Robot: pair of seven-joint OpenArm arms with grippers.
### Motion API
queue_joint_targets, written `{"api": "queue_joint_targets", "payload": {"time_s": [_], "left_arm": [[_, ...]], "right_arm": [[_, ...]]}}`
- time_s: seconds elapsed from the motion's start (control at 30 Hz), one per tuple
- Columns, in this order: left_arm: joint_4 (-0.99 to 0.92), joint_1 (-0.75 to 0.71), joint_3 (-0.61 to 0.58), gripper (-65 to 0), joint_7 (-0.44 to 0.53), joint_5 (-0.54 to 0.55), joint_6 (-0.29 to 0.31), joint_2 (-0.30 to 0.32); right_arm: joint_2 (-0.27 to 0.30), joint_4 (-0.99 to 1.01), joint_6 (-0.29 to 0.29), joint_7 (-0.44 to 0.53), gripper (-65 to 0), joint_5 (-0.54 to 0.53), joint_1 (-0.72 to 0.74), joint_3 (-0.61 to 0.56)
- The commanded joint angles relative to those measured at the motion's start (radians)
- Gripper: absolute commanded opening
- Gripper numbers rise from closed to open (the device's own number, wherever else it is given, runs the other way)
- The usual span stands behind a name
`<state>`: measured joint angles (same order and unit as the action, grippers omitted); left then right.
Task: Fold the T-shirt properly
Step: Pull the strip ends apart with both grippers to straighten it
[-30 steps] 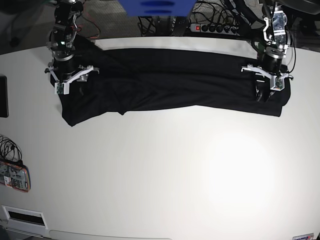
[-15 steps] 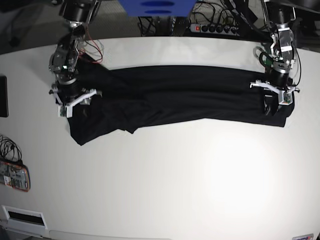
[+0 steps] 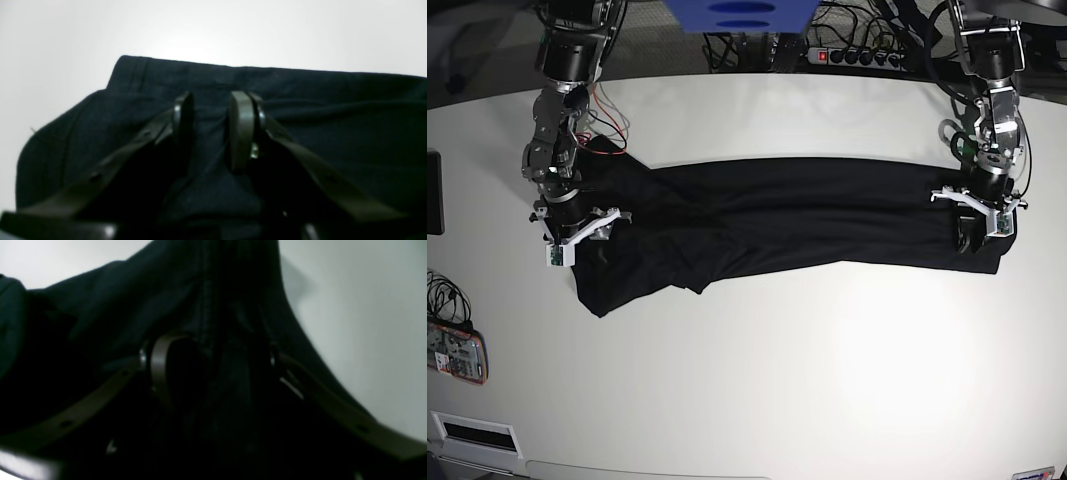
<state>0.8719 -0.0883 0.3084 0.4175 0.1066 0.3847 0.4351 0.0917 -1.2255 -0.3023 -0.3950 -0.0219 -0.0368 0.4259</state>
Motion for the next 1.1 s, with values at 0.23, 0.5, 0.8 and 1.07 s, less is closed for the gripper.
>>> {"api": "queue_joint_targets", "payload": {"time_s": [0.23, 0.5, 0.8, 1.07], "left_arm": [[-0.021, -0.012, -0.001, -49.2, -0.108, -0.054, -0.028, 0.005], [-0.021, -0.032, 0.001, -49.2, 0.12, -0.057, -0.028, -0.025], [0.237, -0.179, 0.024, -48.7, 0.248, -0.051, -0.03, -0.035], [0.471, -0.258, 0.18, -46.9, 0.137, -0.051, -0.03, -0.061]], "right_arm": [[0.004, -0.066, 0.03, -0.134, -35.2, 0.05, -0.01, -0.002], [-0.002, -0.234, 0.03, -0.065, -35.2, 0.05, -0.01, -0.006], [-0.004, -0.59, 0.03, -0.074, -35.2, 0.05, -0.107, -0.043], [-0.019, -0.733, 0.03, -0.058, -35.2, 0.052, -0.3, -0.075]]}}
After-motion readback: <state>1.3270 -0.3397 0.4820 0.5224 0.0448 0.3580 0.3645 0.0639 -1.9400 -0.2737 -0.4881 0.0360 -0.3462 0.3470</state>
